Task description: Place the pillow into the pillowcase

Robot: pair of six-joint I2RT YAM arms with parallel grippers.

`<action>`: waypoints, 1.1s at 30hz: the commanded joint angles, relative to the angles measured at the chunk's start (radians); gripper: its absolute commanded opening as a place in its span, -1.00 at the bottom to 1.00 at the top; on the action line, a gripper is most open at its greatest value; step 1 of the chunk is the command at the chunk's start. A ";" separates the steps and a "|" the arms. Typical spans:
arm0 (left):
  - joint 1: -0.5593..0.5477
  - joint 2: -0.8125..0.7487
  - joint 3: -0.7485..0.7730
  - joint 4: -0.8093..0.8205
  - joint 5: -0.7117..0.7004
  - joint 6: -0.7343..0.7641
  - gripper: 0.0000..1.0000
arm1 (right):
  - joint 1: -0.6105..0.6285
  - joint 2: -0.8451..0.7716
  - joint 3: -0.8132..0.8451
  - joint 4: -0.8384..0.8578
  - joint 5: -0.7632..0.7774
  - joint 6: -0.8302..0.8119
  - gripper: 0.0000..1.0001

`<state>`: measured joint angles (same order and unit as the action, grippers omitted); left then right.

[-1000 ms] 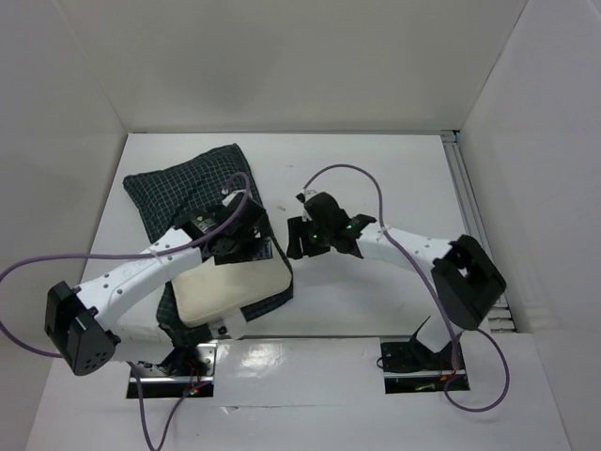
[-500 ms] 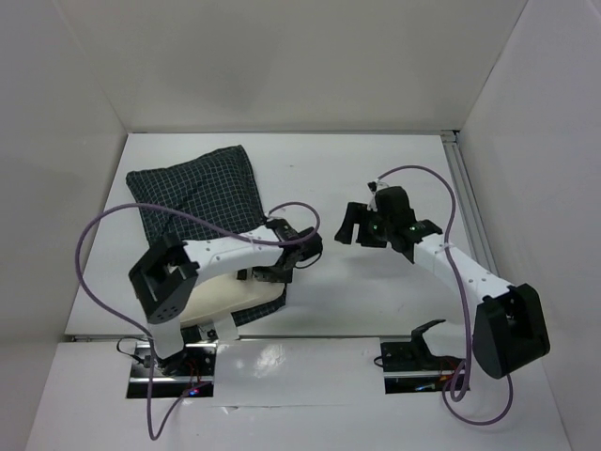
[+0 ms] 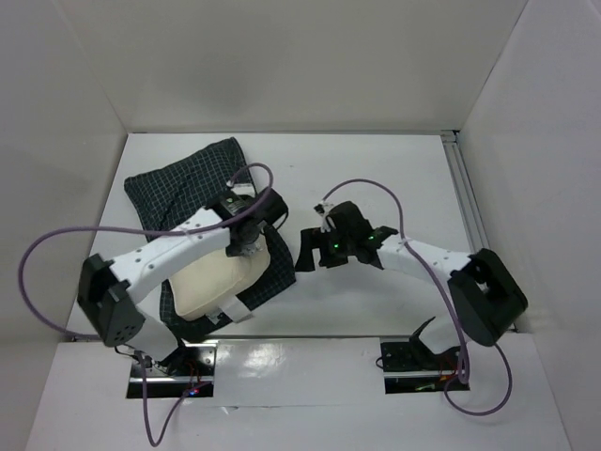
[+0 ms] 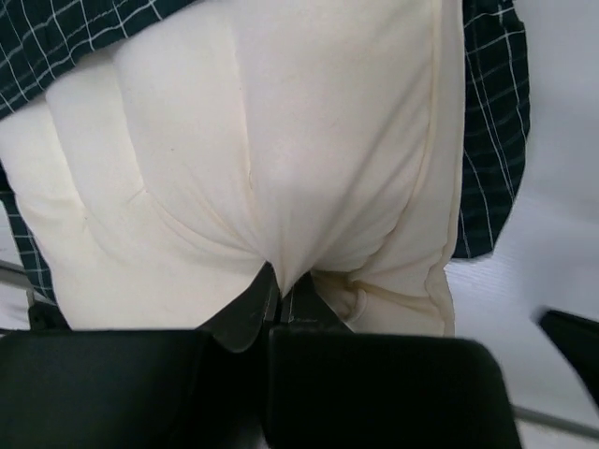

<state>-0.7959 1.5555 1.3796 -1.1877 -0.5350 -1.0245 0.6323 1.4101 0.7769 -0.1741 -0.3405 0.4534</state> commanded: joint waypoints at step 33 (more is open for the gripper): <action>0.101 0.275 0.616 -0.164 -0.105 -0.183 -1.00 | 0.095 -0.183 0.152 -0.111 0.012 -0.047 -1.00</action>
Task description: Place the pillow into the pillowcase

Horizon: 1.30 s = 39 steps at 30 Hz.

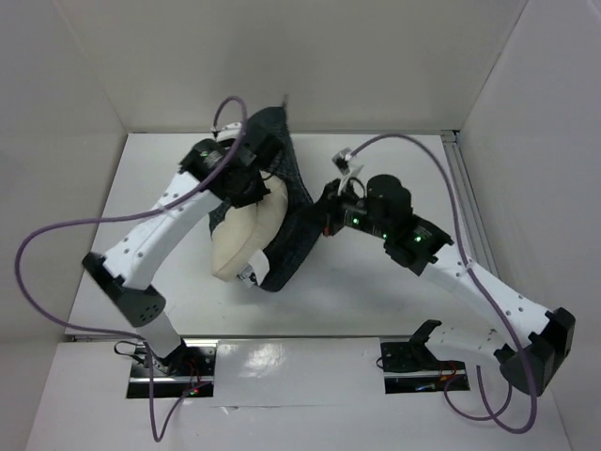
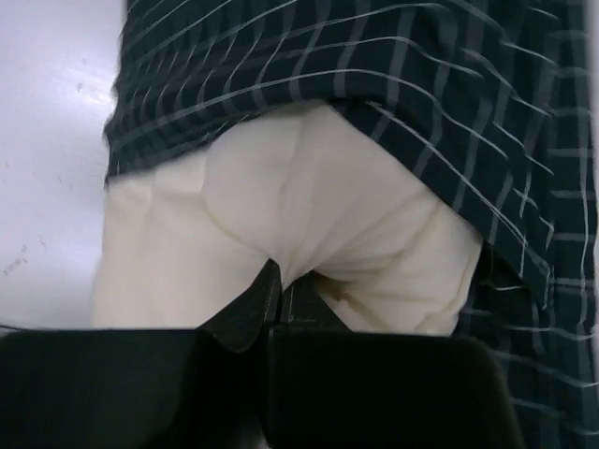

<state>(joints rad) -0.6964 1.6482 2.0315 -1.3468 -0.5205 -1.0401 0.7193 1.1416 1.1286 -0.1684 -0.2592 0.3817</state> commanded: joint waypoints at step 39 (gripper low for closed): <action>-0.204 0.184 0.000 0.279 0.074 0.032 0.32 | -0.104 -0.174 -0.069 -0.643 0.540 0.122 0.56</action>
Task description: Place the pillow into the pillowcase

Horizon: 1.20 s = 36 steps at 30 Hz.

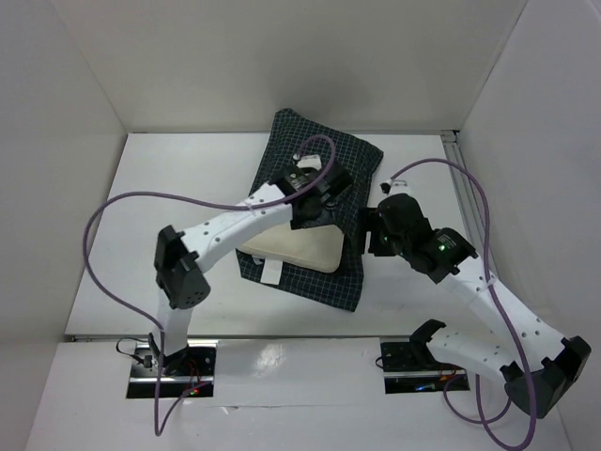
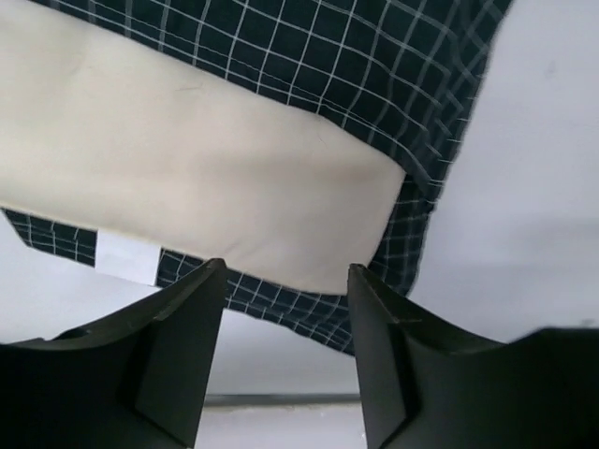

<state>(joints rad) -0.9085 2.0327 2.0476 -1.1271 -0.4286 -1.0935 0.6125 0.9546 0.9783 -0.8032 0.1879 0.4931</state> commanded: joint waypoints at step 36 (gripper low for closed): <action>0.461 -0.927 -1.161 0.585 0.498 0.330 0.71 | 0.149 0.399 0.030 0.383 0.047 -0.008 -1.00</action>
<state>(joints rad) -0.4049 1.0851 0.9470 -0.7757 -0.0826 -0.7918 0.8108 1.4700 1.0573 -0.4374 0.2901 0.4873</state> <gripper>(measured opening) 0.856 0.017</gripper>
